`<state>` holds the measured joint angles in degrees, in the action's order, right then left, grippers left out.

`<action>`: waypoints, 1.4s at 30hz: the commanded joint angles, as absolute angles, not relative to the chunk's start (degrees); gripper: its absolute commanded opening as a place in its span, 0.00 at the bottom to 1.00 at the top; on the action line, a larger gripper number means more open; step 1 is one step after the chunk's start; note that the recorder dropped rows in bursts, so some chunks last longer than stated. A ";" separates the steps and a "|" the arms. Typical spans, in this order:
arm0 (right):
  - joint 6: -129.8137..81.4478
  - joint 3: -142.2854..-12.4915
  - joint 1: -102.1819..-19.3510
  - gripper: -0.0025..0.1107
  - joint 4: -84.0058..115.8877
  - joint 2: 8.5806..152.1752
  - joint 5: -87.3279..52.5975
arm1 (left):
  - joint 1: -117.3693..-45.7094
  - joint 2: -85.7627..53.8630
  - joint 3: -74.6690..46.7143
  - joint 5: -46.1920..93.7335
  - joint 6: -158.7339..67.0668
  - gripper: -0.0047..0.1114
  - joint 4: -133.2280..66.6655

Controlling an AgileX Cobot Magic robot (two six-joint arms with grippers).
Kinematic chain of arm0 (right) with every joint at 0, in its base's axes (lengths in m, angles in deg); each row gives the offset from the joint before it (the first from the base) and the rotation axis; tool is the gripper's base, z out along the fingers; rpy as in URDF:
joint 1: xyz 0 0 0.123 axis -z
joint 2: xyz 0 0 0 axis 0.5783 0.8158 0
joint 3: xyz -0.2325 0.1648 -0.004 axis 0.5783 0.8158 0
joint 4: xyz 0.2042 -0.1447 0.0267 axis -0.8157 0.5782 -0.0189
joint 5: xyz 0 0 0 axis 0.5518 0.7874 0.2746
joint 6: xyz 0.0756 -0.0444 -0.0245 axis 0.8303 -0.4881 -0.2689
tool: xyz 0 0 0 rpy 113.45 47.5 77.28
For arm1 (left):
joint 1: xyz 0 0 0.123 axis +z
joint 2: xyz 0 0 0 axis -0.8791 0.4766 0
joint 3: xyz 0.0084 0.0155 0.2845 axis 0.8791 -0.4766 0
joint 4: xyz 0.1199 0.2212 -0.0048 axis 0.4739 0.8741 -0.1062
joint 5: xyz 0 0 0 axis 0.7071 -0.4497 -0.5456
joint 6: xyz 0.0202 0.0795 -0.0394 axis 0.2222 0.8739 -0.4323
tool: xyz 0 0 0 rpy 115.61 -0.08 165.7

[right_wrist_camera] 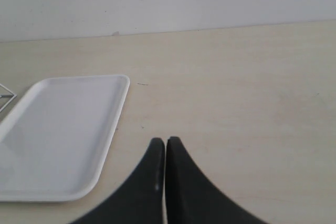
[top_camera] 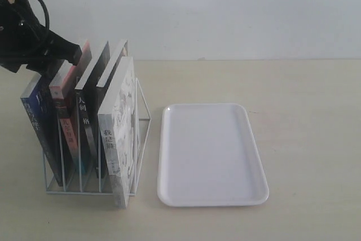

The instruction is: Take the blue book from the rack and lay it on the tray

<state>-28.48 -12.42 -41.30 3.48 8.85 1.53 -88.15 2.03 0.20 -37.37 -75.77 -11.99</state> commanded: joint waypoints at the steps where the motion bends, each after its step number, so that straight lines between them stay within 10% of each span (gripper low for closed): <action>1: -28.48 -12.49 -41.11 0.02 3.73 8.58 1.14 | -87.99 2.57 -0.05 -35.33 -77.58 0.51 -11.39; 22: -28.48 -12.49 -41.11 0.02 3.73 8.58 1.12 | -87.85 4.23 -0.05 -33.38 -80.29 0.48 -8.19; 42: -28.48 -12.49 -41.11 0.02 3.73 8.58 1.12 | -87.85 5.95 -0.05 -33.18 -84.96 0.15 -4.82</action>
<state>-28.48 -12.42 -41.30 3.48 8.85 1.53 -87.99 5.95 0.20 -33.66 -83.66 -6.11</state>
